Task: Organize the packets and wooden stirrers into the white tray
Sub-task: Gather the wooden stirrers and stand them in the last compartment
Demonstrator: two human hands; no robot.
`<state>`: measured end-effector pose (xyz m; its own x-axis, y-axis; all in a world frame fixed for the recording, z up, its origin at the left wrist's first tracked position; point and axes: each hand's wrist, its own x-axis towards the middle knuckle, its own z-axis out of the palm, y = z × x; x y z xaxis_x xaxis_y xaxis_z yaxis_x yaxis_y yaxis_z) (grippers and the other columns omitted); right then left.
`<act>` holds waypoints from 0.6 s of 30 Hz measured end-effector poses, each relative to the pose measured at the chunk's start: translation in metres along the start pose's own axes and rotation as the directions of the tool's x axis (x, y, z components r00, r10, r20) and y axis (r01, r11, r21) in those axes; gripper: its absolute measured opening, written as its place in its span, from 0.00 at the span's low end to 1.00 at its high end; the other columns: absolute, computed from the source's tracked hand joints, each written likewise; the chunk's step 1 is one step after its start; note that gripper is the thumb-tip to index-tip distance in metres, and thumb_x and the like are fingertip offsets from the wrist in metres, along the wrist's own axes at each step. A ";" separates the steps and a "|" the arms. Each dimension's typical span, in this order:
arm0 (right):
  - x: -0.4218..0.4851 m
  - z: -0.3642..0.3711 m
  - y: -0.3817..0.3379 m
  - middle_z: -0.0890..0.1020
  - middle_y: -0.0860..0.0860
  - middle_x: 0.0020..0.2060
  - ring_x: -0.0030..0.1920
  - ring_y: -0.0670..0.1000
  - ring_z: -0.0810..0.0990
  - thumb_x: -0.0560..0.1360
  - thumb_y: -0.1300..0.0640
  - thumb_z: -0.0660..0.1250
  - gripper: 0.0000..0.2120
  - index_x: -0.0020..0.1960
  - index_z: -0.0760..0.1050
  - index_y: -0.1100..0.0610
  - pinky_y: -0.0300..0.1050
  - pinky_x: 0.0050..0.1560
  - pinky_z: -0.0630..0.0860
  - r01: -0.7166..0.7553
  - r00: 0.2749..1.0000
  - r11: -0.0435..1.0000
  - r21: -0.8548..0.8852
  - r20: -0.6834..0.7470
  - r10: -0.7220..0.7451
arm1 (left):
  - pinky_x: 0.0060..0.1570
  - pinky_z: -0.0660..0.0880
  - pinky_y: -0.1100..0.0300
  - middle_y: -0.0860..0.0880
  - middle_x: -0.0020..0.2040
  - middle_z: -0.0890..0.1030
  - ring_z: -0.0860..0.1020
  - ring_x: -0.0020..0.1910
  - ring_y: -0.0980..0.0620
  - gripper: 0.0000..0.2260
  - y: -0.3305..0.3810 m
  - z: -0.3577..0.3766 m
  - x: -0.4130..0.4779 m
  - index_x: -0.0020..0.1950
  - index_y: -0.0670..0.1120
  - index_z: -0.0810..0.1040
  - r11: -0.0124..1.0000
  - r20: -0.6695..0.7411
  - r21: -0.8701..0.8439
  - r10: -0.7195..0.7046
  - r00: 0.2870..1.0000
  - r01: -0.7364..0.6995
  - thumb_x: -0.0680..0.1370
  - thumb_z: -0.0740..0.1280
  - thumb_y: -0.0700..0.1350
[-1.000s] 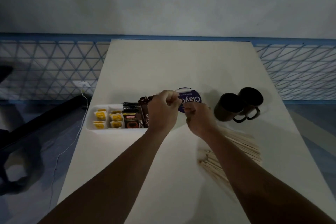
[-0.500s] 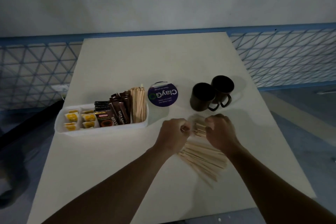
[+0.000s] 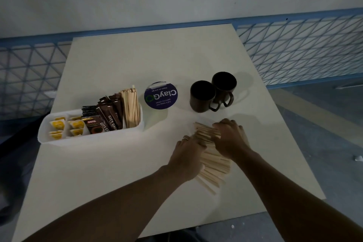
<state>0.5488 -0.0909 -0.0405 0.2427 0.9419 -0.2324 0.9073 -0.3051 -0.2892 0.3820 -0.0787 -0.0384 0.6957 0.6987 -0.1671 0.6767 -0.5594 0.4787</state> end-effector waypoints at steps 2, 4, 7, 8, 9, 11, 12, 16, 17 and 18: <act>0.001 0.001 -0.003 0.78 0.50 0.50 0.55 0.54 0.74 0.76 0.55 0.64 0.07 0.52 0.79 0.51 0.50 0.54 0.70 0.012 1.000 1.000 -0.018 0.013 -0.012 | 0.57 0.70 0.57 0.50 0.60 0.76 0.73 0.57 0.48 0.10 -0.001 0.001 0.000 0.53 0.49 0.77 1.000 -0.030 0.014 -0.004 1.000 0.005 0.73 0.71 0.41; 0.001 0.001 -0.004 0.78 0.50 0.48 0.52 0.53 0.74 0.76 0.57 0.64 0.07 0.51 0.80 0.52 0.49 0.52 0.71 0.021 1.000 1.000 -0.005 0.022 -0.020 | 0.57 0.69 0.57 0.50 0.59 0.77 0.73 0.57 0.48 0.09 0.000 0.005 0.002 0.53 0.48 0.78 1.000 -0.033 0.014 -0.008 0.999 0.008 0.73 0.71 0.41; 0.003 0.001 -0.003 0.78 0.51 0.47 0.50 0.53 0.74 0.75 0.60 0.64 0.08 0.51 0.80 0.53 0.48 0.50 0.71 0.027 0.999 1.000 0.016 0.020 -0.027 | 0.56 0.67 0.57 0.49 0.56 0.78 0.72 0.57 0.49 0.07 0.002 0.006 0.004 0.52 0.48 0.80 0.999 -0.036 -0.012 -0.042 0.998 0.042 0.74 0.69 0.42; 0.003 0.000 -0.004 0.78 0.51 0.47 0.50 0.53 0.74 0.75 0.61 0.64 0.09 0.51 0.80 0.54 0.47 0.49 0.71 0.027 0.999 0.999 0.018 0.032 -0.027 | 0.56 0.67 0.57 0.49 0.55 0.79 0.72 0.56 0.49 0.07 0.002 0.008 0.005 0.52 0.48 0.81 0.999 -0.033 -0.025 -0.048 0.998 0.048 0.75 0.68 0.41; 0.003 0.001 -0.004 0.77 0.51 0.46 0.49 0.54 0.74 0.74 0.63 0.64 0.10 0.51 0.80 0.54 0.47 0.48 0.71 0.032 0.999 0.999 0.021 0.043 -0.033 | 0.55 0.67 0.57 0.48 0.54 0.79 0.72 0.56 0.48 0.07 0.003 0.008 0.006 0.51 0.47 0.81 0.998 -0.032 -0.029 -0.051 0.998 0.050 0.75 0.66 0.41; 0.004 0.001 -0.004 0.76 0.50 0.45 0.48 0.53 0.74 0.73 0.64 0.64 0.10 0.51 0.78 0.54 0.46 0.45 0.69 0.037 0.997 0.999 0.026 0.062 -0.038 | 0.53 0.66 0.58 0.48 0.52 0.80 0.72 0.55 0.48 0.07 0.005 0.008 0.007 0.50 0.46 0.82 0.998 -0.035 -0.033 -0.059 0.998 0.058 0.76 0.65 0.41; 0.004 0.001 -0.004 0.75 0.50 0.45 0.48 0.53 0.74 0.73 0.63 0.64 0.10 0.51 0.78 0.53 0.45 0.45 0.69 0.042 0.997 0.999 0.031 0.065 -0.043 | 0.53 0.65 0.58 0.47 0.52 0.80 0.72 0.55 0.48 0.08 0.005 0.009 0.008 0.50 0.46 0.82 0.997 -0.032 -0.045 -0.067 0.997 0.065 0.77 0.64 0.41; 0.006 0.004 -0.002 0.74 0.51 0.46 0.48 0.54 0.74 0.74 0.64 0.63 0.11 0.54 0.77 0.56 0.47 0.46 0.74 0.068 0.995 0.997 0.025 0.078 -0.070 | 0.56 0.69 0.58 0.46 0.53 0.79 0.74 0.56 0.48 0.08 0.008 0.007 0.012 0.51 0.45 0.81 0.992 0.004 -0.081 -0.100 0.995 0.100 0.78 0.63 0.41; 0.005 0.004 -0.002 0.75 0.53 0.48 0.48 0.54 0.75 0.74 0.64 0.64 0.11 0.54 0.77 0.56 0.48 0.47 0.76 0.070 0.995 0.997 0.021 0.076 -0.071 | 0.57 0.71 0.57 0.45 0.53 0.79 0.75 0.55 0.47 0.07 0.009 0.007 0.013 0.52 0.44 0.81 0.988 0.004 -0.096 -0.117 0.993 0.117 0.78 0.63 0.41; 0.005 0.004 -0.002 0.76 0.54 0.49 0.49 0.55 0.75 0.74 0.64 0.64 0.10 0.54 0.77 0.57 0.50 0.49 0.77 0.066 0.995 0.998 0.020 0.074 -0.067 | 0.57 0.72 0.55 0.44 0.53 0.78 0.75 0.54 0.47 0.07 0.009 0.006 0.013 0.51 0.43 0.80 0.986 0.007 -0.108 -0.130 0.992 0.130 0.78 0.63 0.41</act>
<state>0.5465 -0.0859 -0.0451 0.1548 0.9472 -0.2808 0.9144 -0.2449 -0.3223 0.3987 -0.0772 -0.0412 0.6039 0.7620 -0.2340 0.7313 -0.4128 0.5430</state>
